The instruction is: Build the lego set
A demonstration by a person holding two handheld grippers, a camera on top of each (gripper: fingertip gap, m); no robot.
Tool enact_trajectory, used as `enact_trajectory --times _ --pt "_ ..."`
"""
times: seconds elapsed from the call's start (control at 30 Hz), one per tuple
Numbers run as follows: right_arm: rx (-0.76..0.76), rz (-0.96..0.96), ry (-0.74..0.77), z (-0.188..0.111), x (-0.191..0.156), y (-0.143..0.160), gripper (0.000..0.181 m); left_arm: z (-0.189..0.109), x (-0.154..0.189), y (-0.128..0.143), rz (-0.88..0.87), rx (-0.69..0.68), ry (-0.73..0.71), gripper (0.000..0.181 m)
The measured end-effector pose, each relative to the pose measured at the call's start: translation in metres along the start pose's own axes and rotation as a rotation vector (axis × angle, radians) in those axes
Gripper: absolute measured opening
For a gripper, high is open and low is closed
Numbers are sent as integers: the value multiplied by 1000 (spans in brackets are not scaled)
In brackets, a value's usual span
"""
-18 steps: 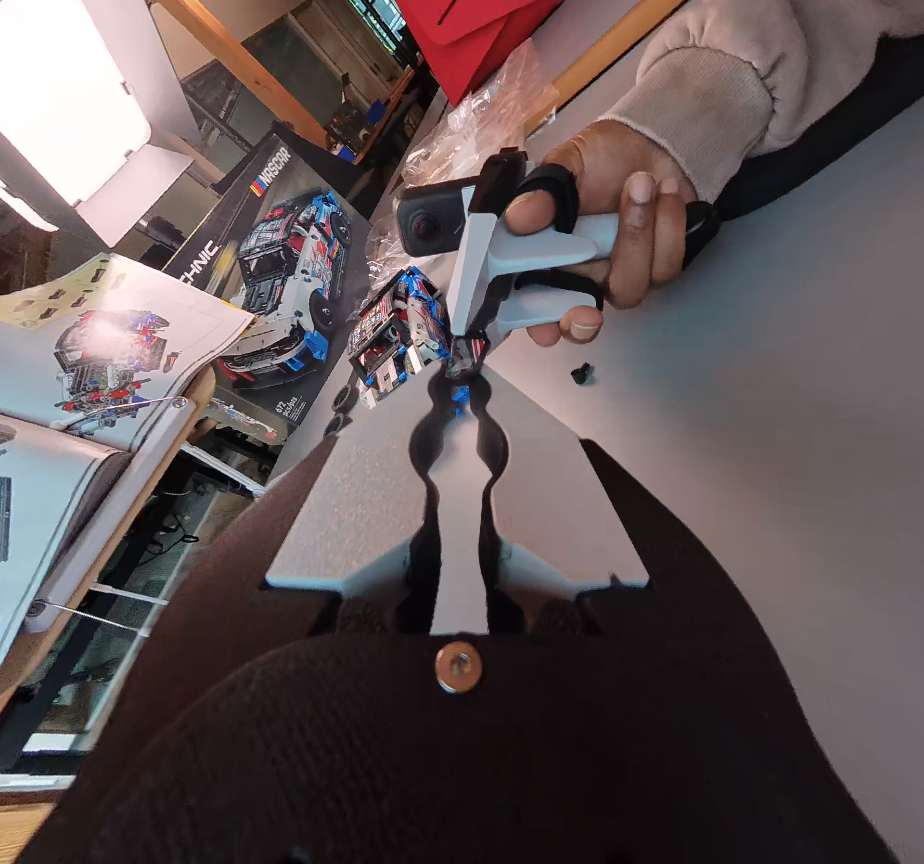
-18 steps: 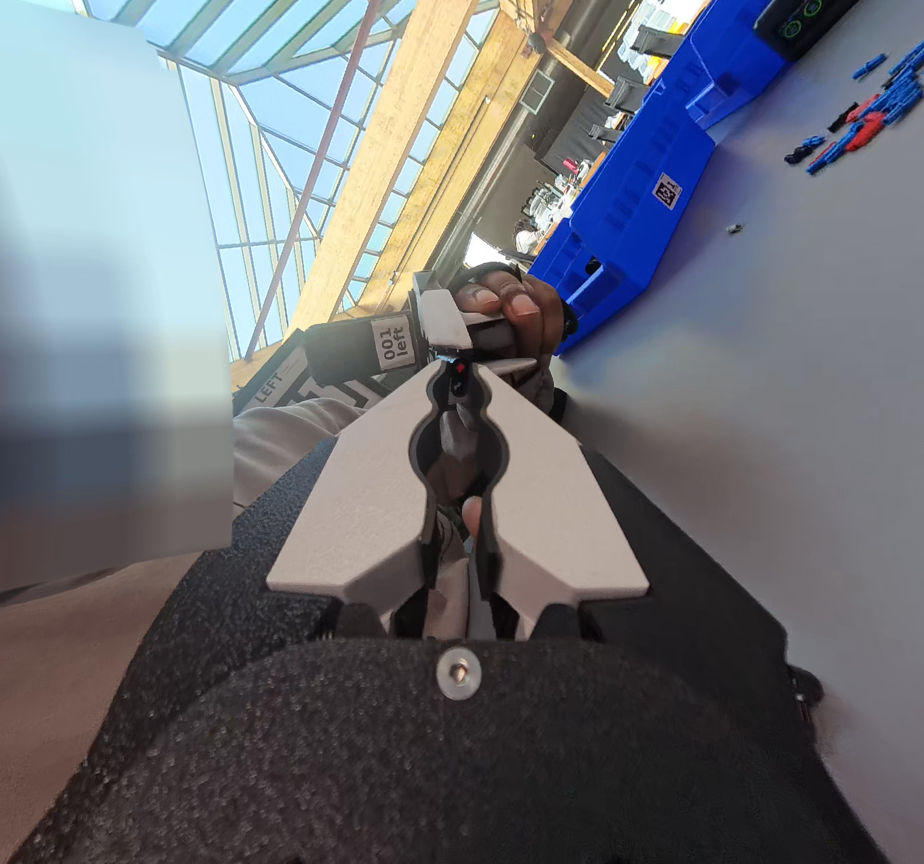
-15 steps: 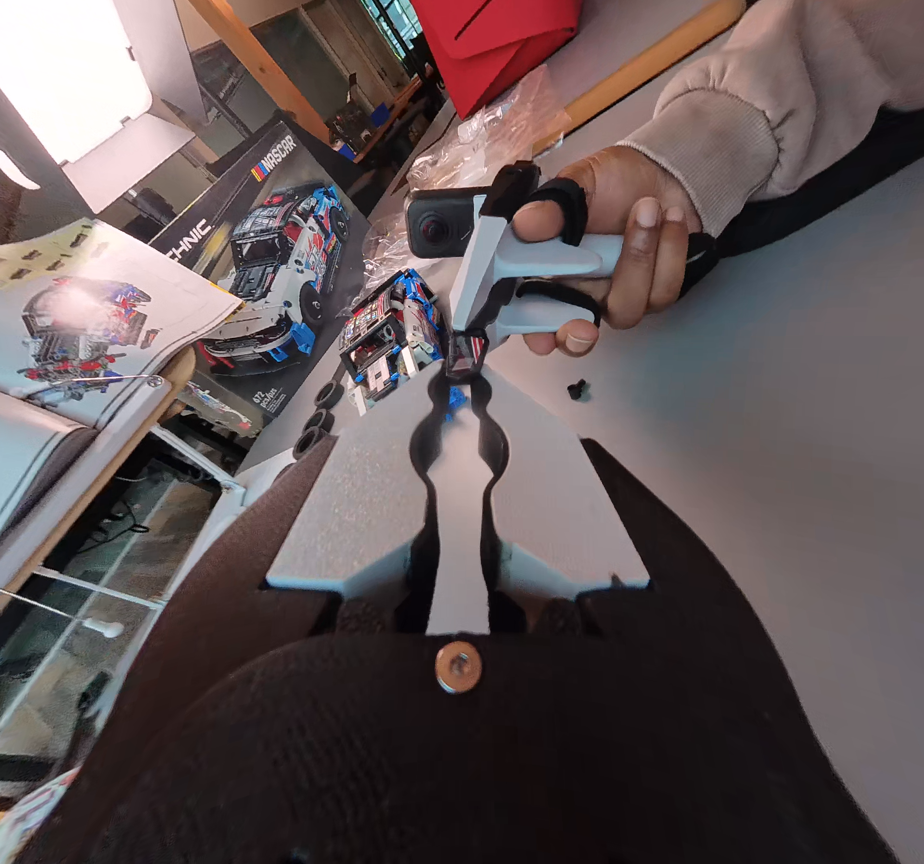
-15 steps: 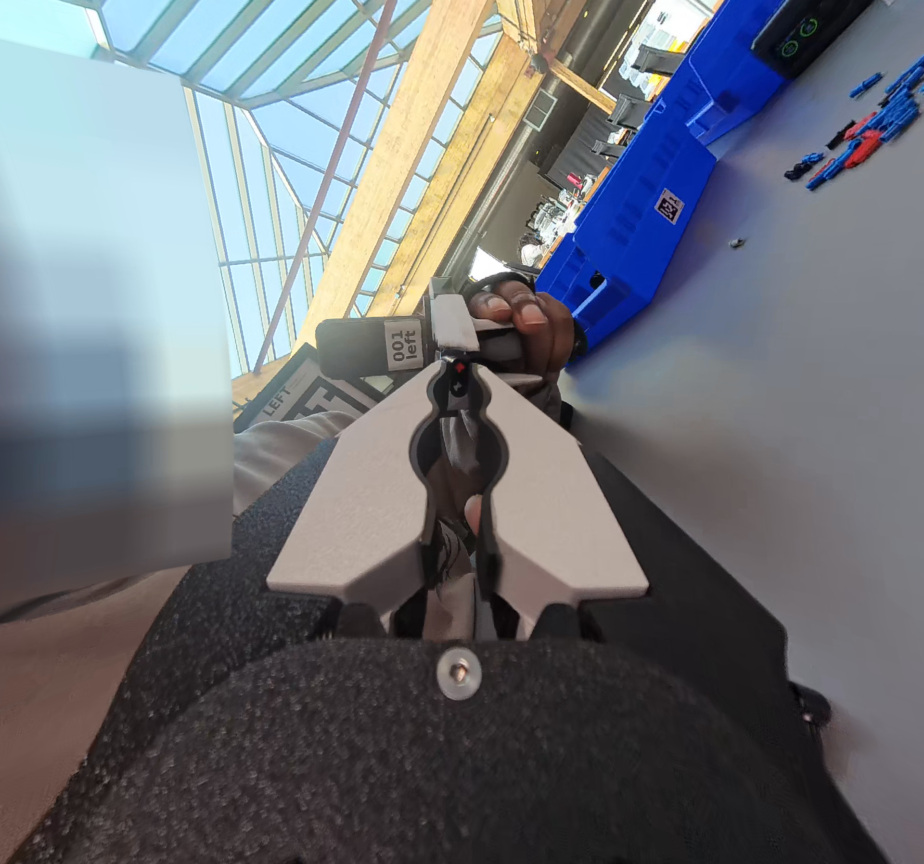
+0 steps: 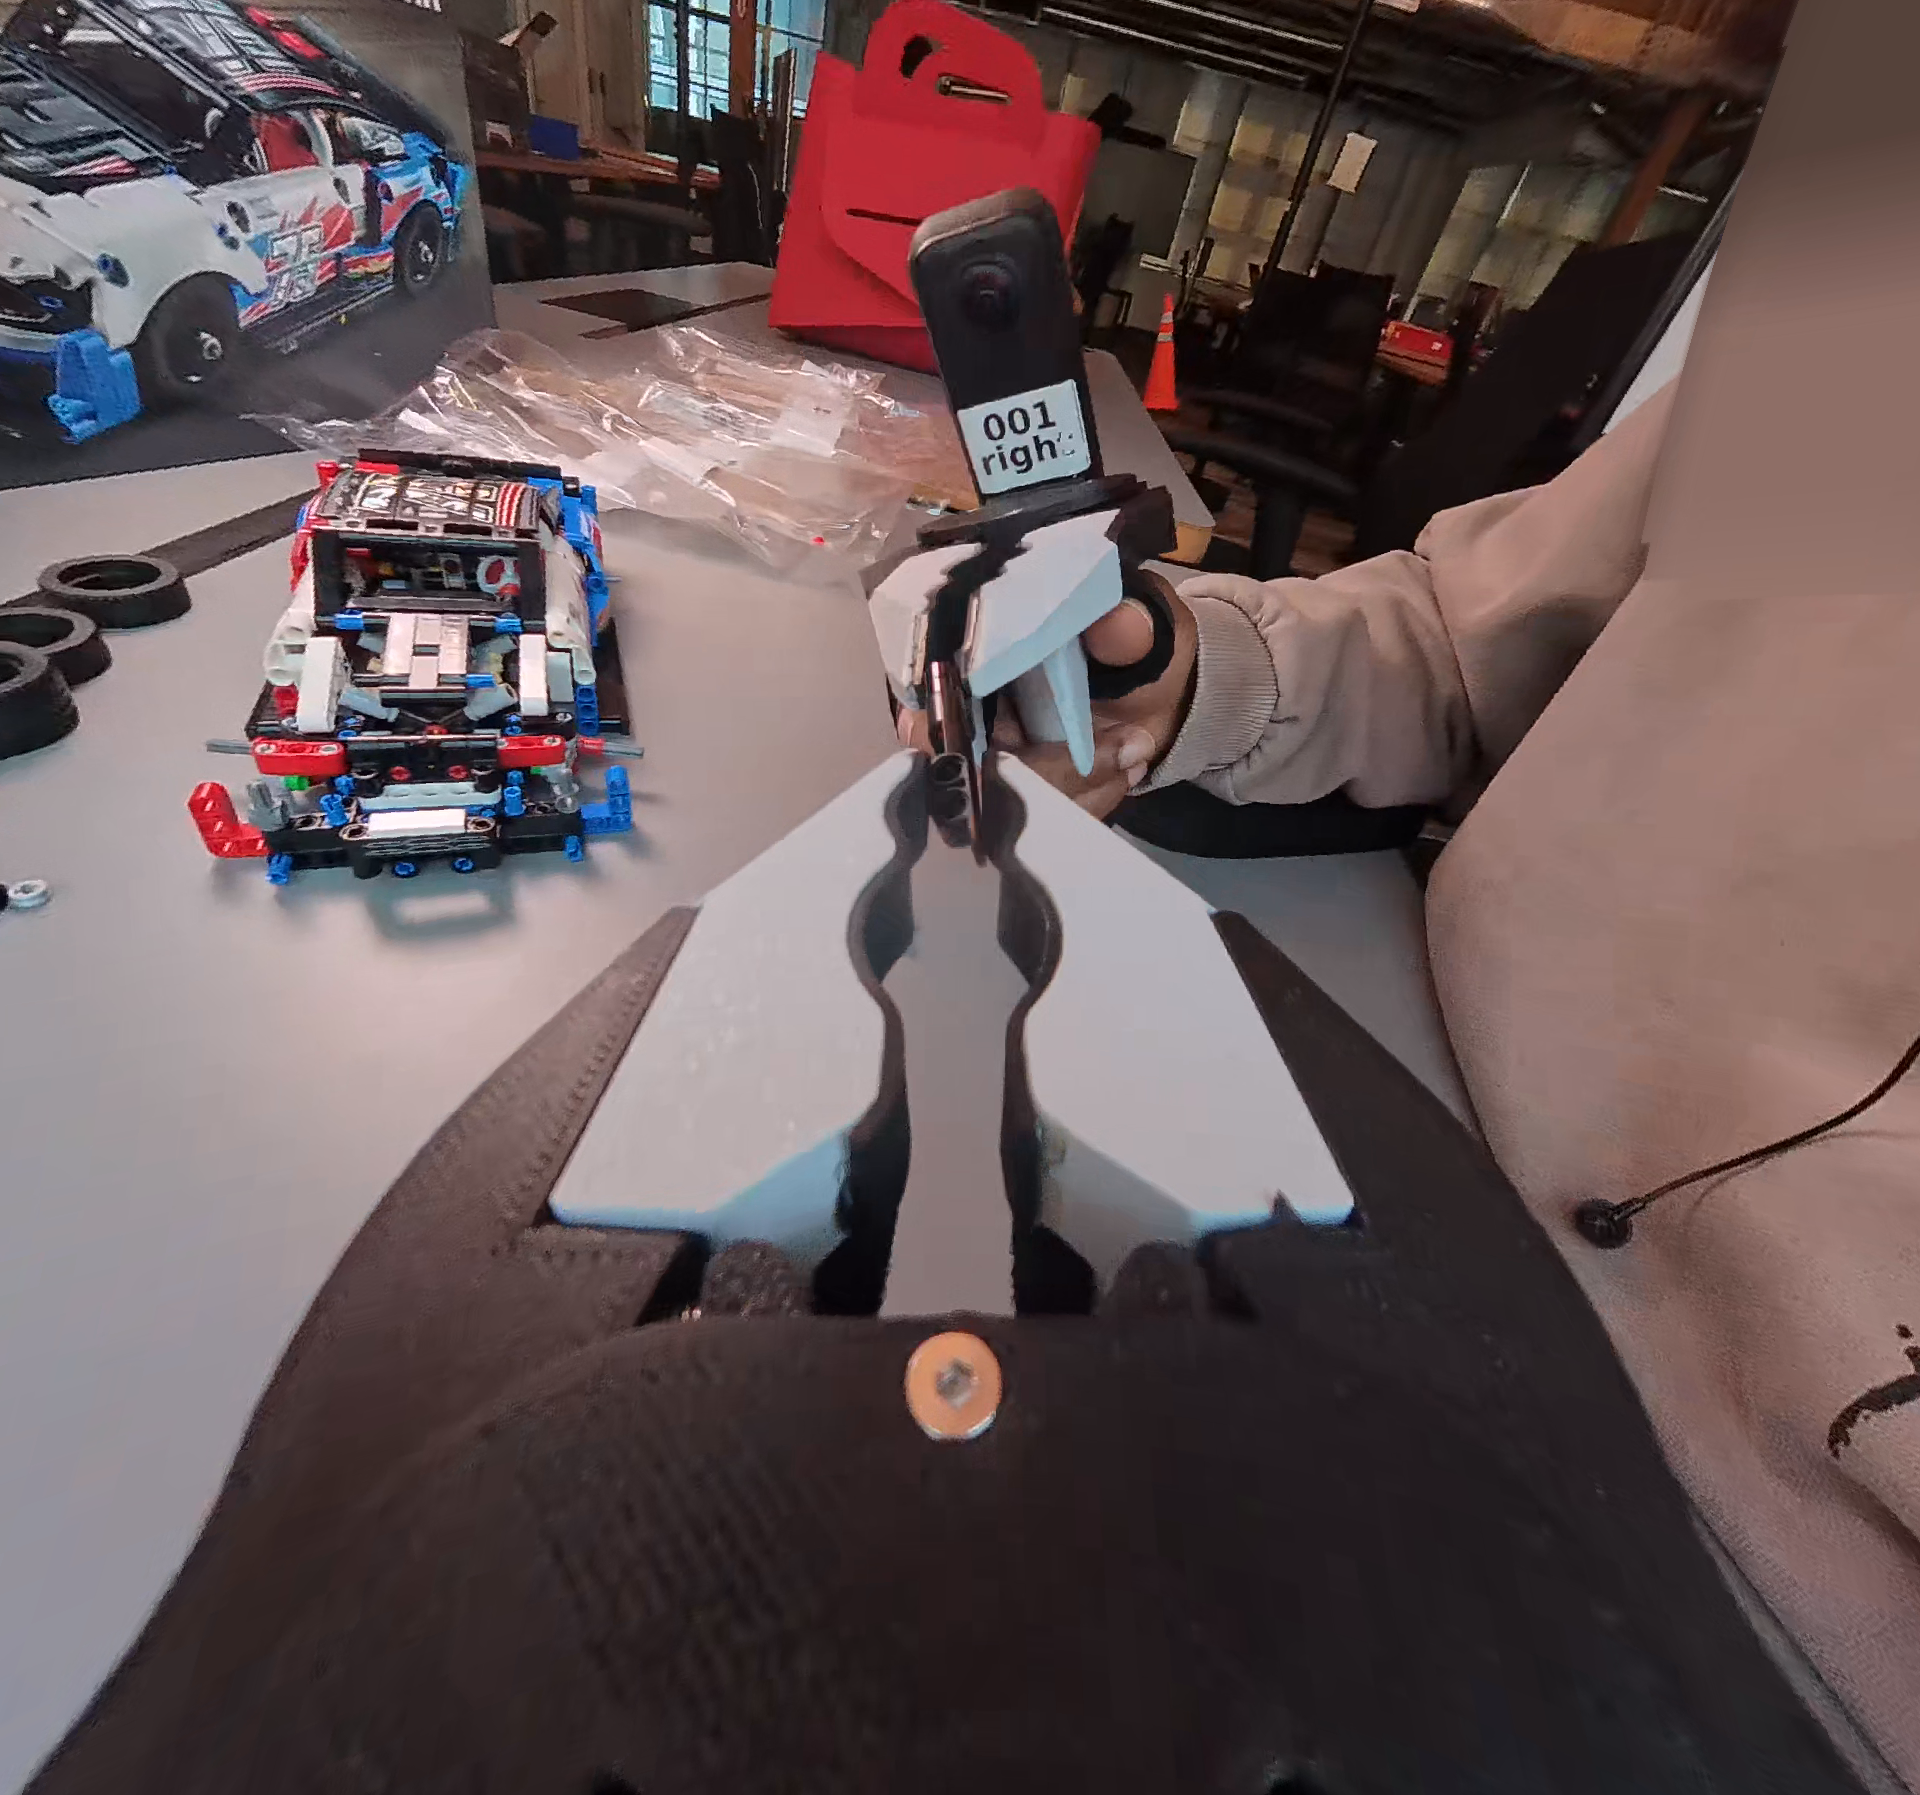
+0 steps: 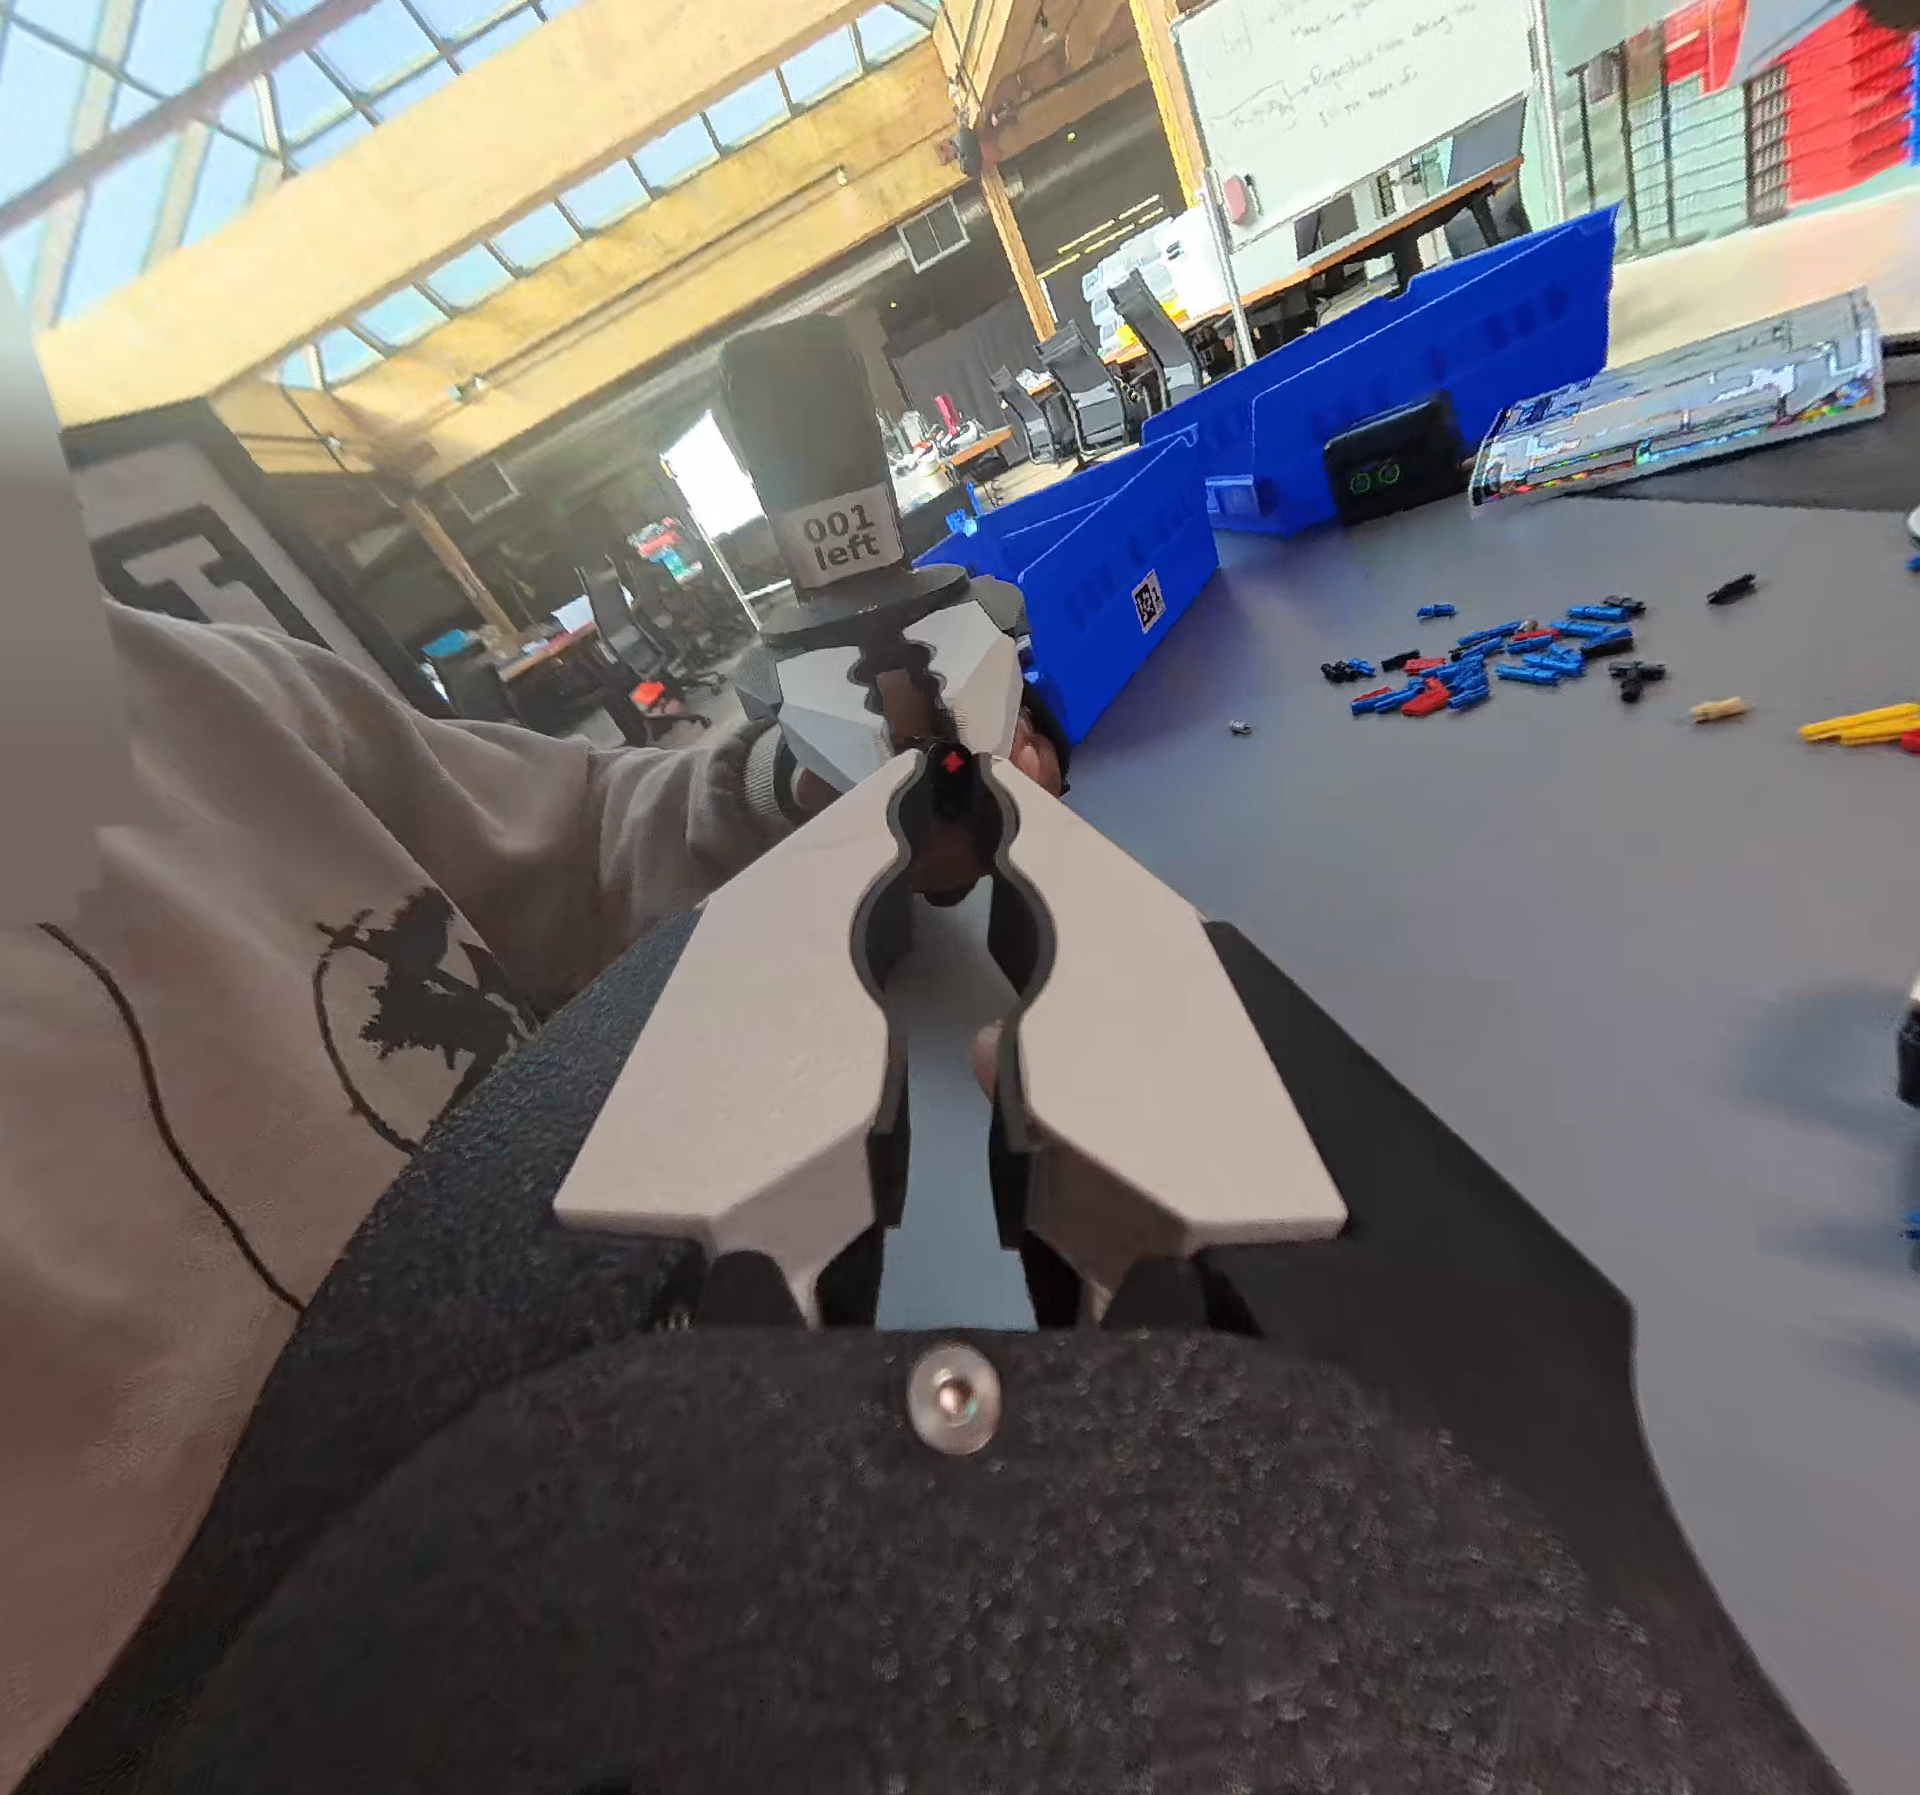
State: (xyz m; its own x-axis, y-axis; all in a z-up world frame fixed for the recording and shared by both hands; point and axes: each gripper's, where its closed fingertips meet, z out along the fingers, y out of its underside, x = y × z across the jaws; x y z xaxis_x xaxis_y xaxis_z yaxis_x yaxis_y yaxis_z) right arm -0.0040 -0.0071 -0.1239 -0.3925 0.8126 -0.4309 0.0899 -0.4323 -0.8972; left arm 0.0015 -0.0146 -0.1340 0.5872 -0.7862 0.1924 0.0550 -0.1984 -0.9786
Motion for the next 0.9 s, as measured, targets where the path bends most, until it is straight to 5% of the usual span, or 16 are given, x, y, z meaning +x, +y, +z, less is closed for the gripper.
enact_trajectory --times 0.23,0.9 --pt "-51 -222 -24 -1 -19 -1 13 -2 17 -6 74 28 88 5" --pt "-180 -330 -76 -9 -31 11 6 3 28 0 102 -6 135 5"
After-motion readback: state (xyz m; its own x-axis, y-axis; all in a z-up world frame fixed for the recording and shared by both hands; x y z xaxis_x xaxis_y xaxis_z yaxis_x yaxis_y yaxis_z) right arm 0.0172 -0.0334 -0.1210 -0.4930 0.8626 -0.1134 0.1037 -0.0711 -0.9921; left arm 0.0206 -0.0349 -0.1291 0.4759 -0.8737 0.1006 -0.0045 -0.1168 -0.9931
